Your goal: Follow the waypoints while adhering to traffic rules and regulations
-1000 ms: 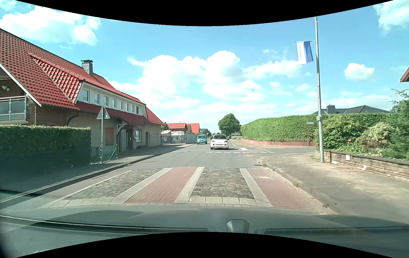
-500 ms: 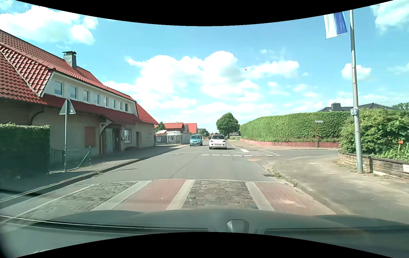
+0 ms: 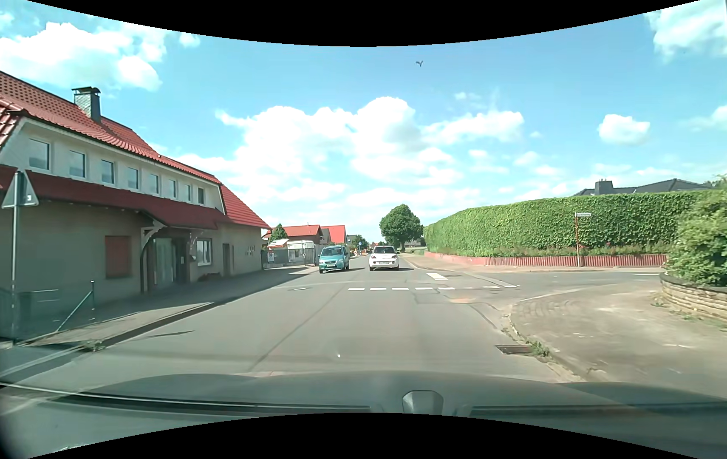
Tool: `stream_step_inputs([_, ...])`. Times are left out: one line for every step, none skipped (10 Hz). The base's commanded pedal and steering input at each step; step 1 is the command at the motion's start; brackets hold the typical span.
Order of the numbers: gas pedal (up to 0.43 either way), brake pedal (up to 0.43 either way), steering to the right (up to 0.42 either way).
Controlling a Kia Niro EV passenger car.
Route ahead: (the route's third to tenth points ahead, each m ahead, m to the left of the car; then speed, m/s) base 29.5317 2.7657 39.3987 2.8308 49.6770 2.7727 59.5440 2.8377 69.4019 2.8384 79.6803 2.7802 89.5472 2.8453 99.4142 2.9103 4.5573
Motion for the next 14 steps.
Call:
stream_step_inputs([0.0,0.012,0.014])
stream_step_inputs([0.0,0.012,0.015])
stream_step_inputs([0.0,0.018,0.015])
stream_step_inputs([0.0,0.018,0.012])
stream_step_inputs([0.0,0.018,0.007])
stream_step_inputs([0.0,0.018,0.009])
stream_step_inputs([0.0,0.018,0.009])
stream_step_inputs([0.0,0.018,0.007])
stream_step_inputs([0.0,0.018,0.011])
stream_step_inputs([0.0,0.024,0.015])
stream_step_inputs([0.0,0.018,0.012])
stream_step_inputs([0.0,0.018,0.003])
stream_step_inputs([0.0,0.018,-0.003])
stream_step_inputs([0.0,0.024,-0.004])
